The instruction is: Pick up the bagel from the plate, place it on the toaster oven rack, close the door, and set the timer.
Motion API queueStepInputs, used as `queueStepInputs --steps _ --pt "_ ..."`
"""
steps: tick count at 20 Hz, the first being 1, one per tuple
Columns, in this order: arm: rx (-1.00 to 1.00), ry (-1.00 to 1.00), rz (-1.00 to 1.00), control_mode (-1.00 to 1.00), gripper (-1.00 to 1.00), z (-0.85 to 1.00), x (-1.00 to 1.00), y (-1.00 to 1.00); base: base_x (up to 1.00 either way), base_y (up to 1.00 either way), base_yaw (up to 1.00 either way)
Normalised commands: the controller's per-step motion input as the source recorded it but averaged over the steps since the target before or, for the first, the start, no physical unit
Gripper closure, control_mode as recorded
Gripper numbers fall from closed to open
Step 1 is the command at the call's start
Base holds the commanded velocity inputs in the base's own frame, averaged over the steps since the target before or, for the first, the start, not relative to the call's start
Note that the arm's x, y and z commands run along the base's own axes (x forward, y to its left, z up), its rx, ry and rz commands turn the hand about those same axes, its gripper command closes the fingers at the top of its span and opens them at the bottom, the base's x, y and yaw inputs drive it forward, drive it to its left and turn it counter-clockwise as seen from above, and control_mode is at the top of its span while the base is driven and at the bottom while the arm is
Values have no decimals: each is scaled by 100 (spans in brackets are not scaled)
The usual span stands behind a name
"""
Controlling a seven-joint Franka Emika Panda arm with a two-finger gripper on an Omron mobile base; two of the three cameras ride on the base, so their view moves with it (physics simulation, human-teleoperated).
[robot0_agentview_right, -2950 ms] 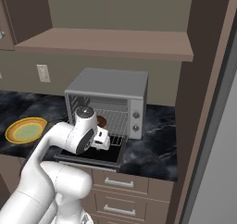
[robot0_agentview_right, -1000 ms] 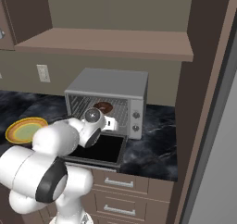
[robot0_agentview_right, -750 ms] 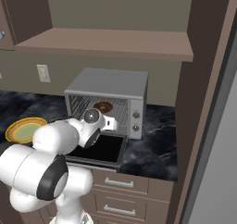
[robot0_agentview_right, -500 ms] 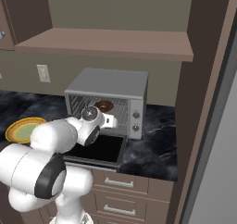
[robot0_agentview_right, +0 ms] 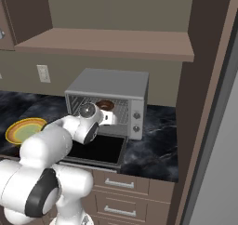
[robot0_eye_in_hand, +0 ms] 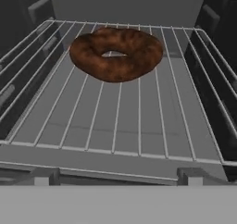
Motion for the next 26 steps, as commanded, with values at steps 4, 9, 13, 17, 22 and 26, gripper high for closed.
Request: queueStepInputs --steps 4,9,13,17,22,26 --pt "0 0 0 -100 -100 38 -37 0 0 0 0" --pt "0 0 0 -100 -100 42 -65 0 0 0 0" --pt "0 0 0 -100 -100 41 -87 0 0 0 0" --pt "-4 0 0 -100 -100 39 -78 0 0 0 0" --pt "-12 0 0 -100 -100 43 -62 4 0 0 0" --pt "-16 0 0 -100 -100 34 -57 8 0 0 0"
